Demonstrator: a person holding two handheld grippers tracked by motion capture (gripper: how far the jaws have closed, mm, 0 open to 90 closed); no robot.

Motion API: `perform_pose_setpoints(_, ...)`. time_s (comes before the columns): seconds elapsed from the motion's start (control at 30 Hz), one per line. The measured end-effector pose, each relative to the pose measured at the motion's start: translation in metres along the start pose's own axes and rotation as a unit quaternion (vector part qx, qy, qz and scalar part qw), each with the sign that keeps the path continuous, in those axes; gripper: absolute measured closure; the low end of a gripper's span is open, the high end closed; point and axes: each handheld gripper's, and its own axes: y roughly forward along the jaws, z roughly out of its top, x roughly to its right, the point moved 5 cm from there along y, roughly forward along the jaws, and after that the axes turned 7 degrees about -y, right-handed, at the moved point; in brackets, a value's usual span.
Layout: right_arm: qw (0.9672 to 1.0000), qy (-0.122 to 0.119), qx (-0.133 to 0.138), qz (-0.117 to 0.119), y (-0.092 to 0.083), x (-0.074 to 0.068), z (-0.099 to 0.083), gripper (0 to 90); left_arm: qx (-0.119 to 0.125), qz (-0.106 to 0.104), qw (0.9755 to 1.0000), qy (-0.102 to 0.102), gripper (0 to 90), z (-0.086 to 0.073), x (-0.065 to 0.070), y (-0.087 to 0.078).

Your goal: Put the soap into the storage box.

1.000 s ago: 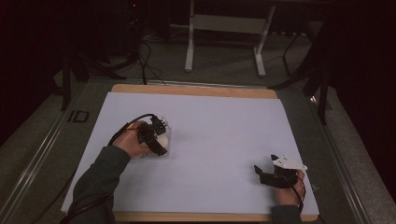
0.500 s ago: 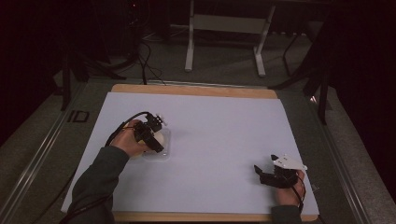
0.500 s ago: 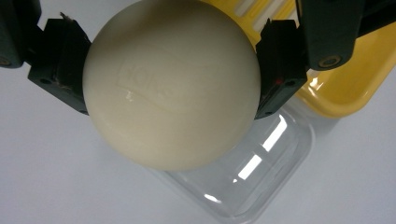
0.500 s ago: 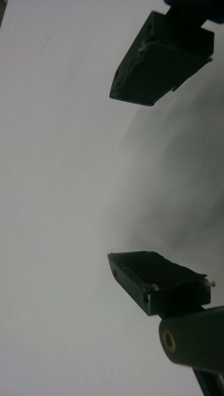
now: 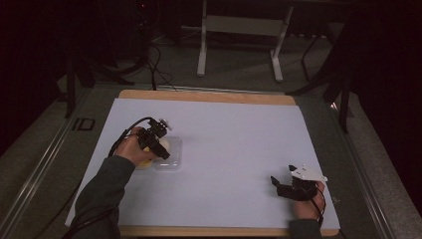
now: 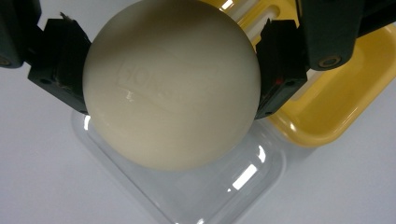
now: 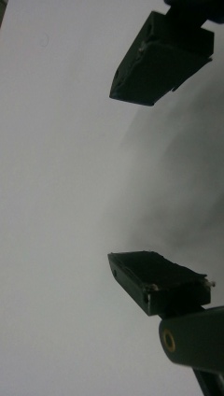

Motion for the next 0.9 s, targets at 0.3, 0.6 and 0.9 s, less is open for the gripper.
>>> perform_pose_setpoints(0.3, 1.0000, 0.000, 0.000, 0.000, 0.000, 0.000, 0.000, 17.8, -0.003, 0.003, 0.9997, -0.024, 24.0, -0.002, -0.008, 0.000)
perform_pose_setpoints(0.6, 1.0000, -0.001, 0.000, 0.000, 0.000, 0.000, 0.000, 17.8, -0.003, 0.009, 0.9992, -0.040, 24.0, -0.003, -0.015, -0.002)
perform_pose_setpoints(0.9, 1.0000, -0.001, -0.001, 0.000, 0.000, 0.000, 0.000, 17.8, -0.001, 0.012, 0.9989, -0.045, 24.0, -0.006, -0.023, -0.005)
